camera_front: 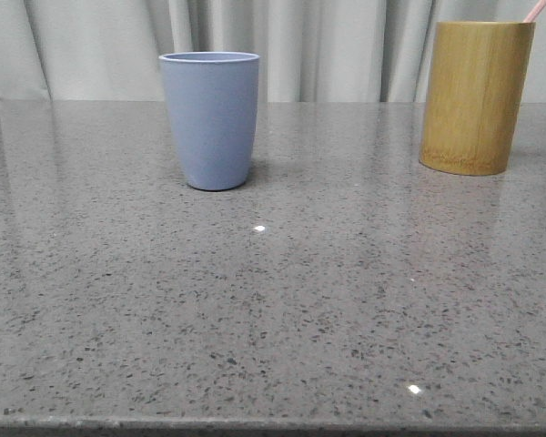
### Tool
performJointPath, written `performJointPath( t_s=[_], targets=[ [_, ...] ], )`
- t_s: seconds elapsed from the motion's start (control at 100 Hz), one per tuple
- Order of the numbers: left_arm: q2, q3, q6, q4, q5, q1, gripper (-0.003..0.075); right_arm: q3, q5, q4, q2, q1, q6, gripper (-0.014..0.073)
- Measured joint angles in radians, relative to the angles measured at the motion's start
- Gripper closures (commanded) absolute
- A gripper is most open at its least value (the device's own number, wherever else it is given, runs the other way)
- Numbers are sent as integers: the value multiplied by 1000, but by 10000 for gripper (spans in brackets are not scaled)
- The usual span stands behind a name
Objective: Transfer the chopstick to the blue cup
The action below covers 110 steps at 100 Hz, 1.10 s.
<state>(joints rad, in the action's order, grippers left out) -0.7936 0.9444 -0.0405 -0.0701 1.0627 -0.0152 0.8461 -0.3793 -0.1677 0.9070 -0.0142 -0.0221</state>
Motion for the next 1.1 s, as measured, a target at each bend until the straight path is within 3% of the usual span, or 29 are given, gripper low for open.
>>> performJointPath(
  t_s=[0.61, 0.88, 0.98, 1.1],
  targets=[
    [0, 0, 0, 0, -2, 0, 218, 7, 397, -51, 273, -35, 0, -30],
    [0, 0, 0, 0, -2, 0, 218, 7, 441, -55, 317, -35, 0, -24],
    [0, 0, 0, 0, -3, 0, 218, 7, 443, -55, 317, -35, 0, 24],
    [0, 0, 0, 0, -6, 0, 218, 7, 448, -55, 317, -35, 0, 148]
  ],
)
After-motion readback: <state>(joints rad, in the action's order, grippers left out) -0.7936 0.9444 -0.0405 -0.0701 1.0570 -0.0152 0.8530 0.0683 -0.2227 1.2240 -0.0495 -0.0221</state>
